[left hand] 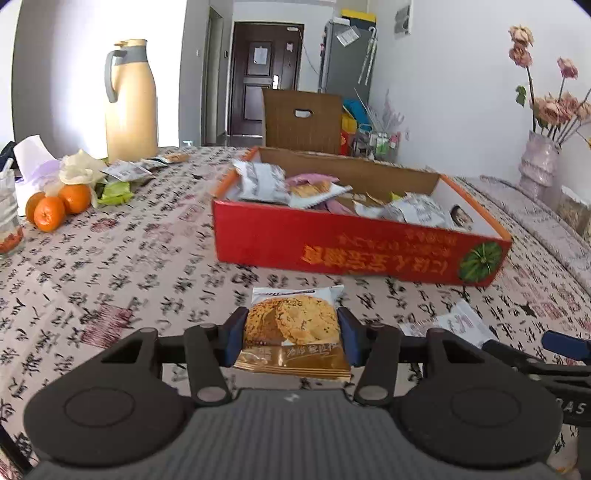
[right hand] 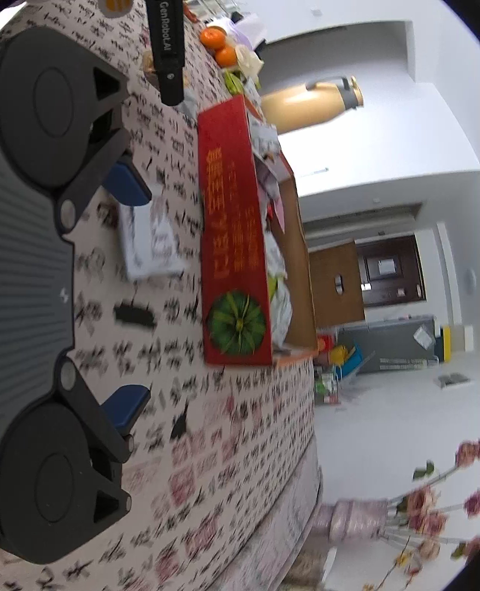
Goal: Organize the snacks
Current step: 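Grasp a cracker packet with the left tool while the right tool grasps a white packet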
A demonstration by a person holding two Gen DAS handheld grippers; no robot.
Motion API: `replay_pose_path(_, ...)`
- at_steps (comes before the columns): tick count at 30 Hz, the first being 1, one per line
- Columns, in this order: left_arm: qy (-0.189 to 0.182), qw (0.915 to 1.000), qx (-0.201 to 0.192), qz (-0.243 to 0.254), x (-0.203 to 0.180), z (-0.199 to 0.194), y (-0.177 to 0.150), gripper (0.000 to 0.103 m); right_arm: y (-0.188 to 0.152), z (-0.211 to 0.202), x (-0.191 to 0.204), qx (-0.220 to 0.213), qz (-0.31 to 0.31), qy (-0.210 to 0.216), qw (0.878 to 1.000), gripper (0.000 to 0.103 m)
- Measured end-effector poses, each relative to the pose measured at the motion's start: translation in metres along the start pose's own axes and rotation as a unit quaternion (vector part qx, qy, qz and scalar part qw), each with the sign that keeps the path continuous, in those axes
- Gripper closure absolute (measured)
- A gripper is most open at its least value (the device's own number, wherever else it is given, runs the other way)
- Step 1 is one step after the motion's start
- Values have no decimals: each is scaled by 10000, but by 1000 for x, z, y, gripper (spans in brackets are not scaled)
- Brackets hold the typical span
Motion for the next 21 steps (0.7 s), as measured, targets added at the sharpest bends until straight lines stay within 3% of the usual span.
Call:
replay_pose_path(7, -26, 9999, -68, -128, 16, -3, 4, 51, 13, 32, 37, 436, -423, 97, 9981, 0)
replay_pose_path(13, -73, 9998, -74, -190, 28, -3, 3, 51, 11, 64, 49, 984, -534, -131, 9936, 0)
replay_pose_path(21, -162, 9994, -31, -308, 39, 2, 0, 51, 8, 71, 53, 957, -669, -259, 9928, 0)
Point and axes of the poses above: each gripper's, at about its wrist camera, not at the fingertips, and z roughly the way its jaws point, x to its left, y to its top, the point moved 5 cm from there along z, roughly the way its jaws point, and after that the axes turned 5 degrees about z, right-handed, at the moved point
